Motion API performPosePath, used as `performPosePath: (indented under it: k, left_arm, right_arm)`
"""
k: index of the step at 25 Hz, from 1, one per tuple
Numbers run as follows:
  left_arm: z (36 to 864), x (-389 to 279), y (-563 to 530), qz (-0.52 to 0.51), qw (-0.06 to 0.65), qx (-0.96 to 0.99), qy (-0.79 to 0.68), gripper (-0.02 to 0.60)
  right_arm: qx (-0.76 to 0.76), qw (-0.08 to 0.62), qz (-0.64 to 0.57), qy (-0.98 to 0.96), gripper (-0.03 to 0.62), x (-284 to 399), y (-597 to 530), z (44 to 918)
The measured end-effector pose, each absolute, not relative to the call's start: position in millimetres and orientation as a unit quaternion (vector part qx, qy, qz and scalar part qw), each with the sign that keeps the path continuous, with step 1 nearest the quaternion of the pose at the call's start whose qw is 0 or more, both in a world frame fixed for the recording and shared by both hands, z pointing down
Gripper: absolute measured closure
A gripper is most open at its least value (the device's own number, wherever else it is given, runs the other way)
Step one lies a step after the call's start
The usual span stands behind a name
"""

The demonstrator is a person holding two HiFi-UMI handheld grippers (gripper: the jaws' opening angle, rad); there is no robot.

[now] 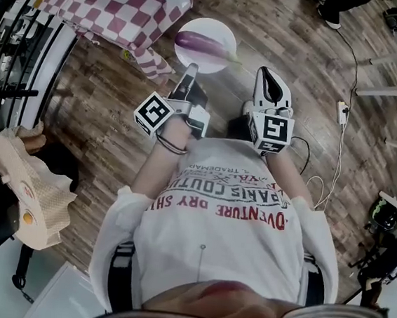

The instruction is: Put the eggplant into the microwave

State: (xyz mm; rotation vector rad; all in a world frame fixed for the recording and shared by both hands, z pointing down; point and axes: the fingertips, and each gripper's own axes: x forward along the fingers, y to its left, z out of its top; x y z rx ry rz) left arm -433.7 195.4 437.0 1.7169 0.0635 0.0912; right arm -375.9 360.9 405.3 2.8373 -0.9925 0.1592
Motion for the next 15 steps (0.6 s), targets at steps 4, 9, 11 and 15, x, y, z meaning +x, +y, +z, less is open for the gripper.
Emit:
performPosePath:
  k: [4, 9, 11, 15]
  left_arm:
    - [431, -388, 210, 0.021, 0.656, 0.754, 0.011, 0.548]
    - [419, -325, 239, -0.001, 0.671, 0.741, -0.005, 0.548]
    - [416, -303, 251, -0.01, 0.672, 0.74, -0.013, 0.548]
    - [417, -269, 271, -0.021, 0.675, 0.736, -0.032, 0.548]
  right_arm:
    - [0.928, 0.07, 0.052, -0.363, 0.568, -326, 366, 399]
    - [0.911, 0.076, 0.054, -0.402, 0.568, -261, 383, 391]
    - [0.904, 0.079, 0.057, -0.415, 0.568, -239, 393, 390]
    - [0.893, 0.081, 0.064, -0.438, 0.568, -207, 409, 392]
